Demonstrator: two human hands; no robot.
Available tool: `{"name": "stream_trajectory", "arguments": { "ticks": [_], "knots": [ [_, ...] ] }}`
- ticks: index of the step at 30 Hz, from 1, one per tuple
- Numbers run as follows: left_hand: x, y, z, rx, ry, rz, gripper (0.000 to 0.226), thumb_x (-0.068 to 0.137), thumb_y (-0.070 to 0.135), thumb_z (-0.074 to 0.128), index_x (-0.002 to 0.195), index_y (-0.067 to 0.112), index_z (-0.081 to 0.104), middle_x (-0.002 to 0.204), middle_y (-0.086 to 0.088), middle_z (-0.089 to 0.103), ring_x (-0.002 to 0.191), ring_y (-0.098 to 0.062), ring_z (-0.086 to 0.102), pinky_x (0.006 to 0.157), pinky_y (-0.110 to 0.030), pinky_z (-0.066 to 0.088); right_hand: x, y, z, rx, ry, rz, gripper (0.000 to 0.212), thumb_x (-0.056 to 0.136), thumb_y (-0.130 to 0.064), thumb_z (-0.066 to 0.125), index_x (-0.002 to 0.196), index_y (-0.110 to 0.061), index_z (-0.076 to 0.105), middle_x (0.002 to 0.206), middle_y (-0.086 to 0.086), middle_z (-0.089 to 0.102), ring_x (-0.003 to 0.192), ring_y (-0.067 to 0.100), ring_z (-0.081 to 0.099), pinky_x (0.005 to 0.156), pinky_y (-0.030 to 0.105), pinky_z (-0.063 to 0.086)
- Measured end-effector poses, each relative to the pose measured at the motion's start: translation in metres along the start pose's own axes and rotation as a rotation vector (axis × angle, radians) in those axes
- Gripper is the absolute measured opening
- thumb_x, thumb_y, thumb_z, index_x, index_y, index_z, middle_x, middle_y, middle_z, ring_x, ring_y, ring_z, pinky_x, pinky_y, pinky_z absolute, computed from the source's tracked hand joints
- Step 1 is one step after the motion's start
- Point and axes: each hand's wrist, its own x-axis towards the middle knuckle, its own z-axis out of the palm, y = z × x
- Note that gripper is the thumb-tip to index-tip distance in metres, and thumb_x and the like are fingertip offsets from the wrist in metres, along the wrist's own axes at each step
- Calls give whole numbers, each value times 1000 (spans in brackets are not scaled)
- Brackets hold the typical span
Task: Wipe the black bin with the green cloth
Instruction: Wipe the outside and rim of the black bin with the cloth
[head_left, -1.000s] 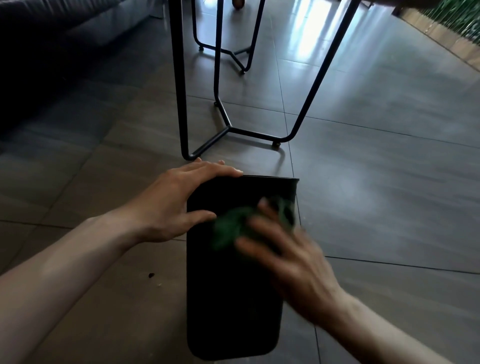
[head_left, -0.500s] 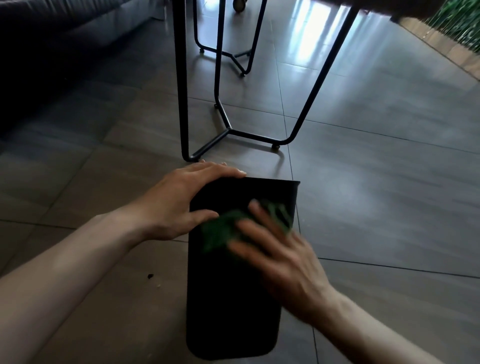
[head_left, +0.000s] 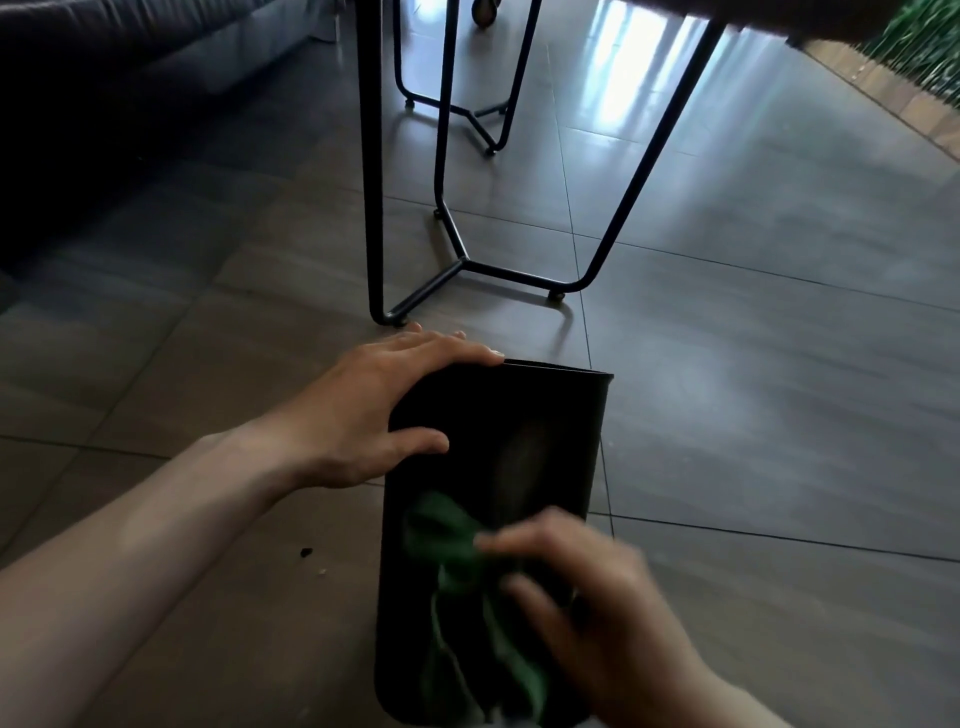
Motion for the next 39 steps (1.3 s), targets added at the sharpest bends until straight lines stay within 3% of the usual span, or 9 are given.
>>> {"name": "stream_trajectory", "arguments": {
  "ticks": [4, 10, 14, 18, 23, 29, 33, 36, 39],
  "knots": [
    [1, 2, -1, -35, 9, 8, 74, 80, 24, 79, 141, 48, 45, 145, 19, 50, 142, 3, 36, 119, -32, 33, 39, 2, -10, -91, 313, 221, 23, 93, 5, 72, 107, -12, 75, 98, -4, 68, 87, 12, 67, 71, 33, 55],
    [0, 3, -1, -44, 22, 28, 71, 80, 26, 81, 141, 42, 48, 141, 18, 53, 137, -2, 45, 113, -35, 42, 35, 5, 1, -351, 403, 39, 19, 103, -13, 63, 107, -6, 80, 111, 14, 63, 94, 29, 66, 74, 38, 57],
    [0, 4, -1, -34, 26, 36, 73, 79, 16, 81, 141, 38, 50, 142, 15, 54, 139, 2, 41, 116, -26, 34, 19, 0, 24, -563, 156, -136, 35, 101, -13, 53, 129, -15, 73, 142, 14, 63, 131, 35, 59, 99, 46, 55],
    [-1, 4, -2, -13, 22, 21, 78, 78, 8, 80, 142, 38, 48, 144, 15, 52, 142, 3, 36, 119, -26, 31, 5, 1, 35, -716, -41, -143, 54, 95, -41, 63, 145, -22, 60, 162, 5, 45, 149, 28, 44, 101, 42, 52],
    [0, 7, -2, -28, 24, 15, 77, 76, 9, 81, 141, 36, 50, 143, 15, 54, 142, 1, 38, 118, -30, 33, 10, 22, 4, -686, -38, -273, 38, 111, -22, 45, 148, -27, 55, 153, 7, 55, 141, 34, 52, 102, 43, 51],
    [-2, 6, -3, -34, 28, -13, 82, 73, 12, 85, 141, 42, 48, 142, 18, 53, 139, 4, 40, 118, -27, 33, 50, 42, -21, -476, 296, 51, 46, 97, 4, 59, 141, -6, 61, 146, 15, 58, 134, 38, 54, 110, 52, 45],
    [-1, 7, -2, -28, 27, -7, 82, 74, 6, 82, 141, 39, 49, 142, 15, 55, 142, 0, 39, 120, -36, 32, 10, 26, 23, -582, 110, -252, 33, 106, -14, 53, 137, -15, 62, 140, 14, 63, 132, 38, 55, 102, 50, 51],
    [-3, 7, -1, -21, 21, -15, 82, 75, 15, 84, 141, 45, 46, 145, 18, 51, 143, 4, 35, 120, -32, 31, -33, 19, 56, -807, -71, -450, 40, 115, -15, 24, 152, -15, 39, 155, 16, 42, 147, 32, 39, 110, 39, 45],
    [-2, 8, 1, -16, 21, 8, 81, 75, 14, 84, 141, 42, 48, 145, 18, 52, 142, 5, 35, 121, -27, 28, -26, 20, 39, -779, -138, -472, 40, 115, -17, 23, 146, -23, 47, 148, 8, 45, 131, 22, 58, 102, 33, 52]
  ]
}}
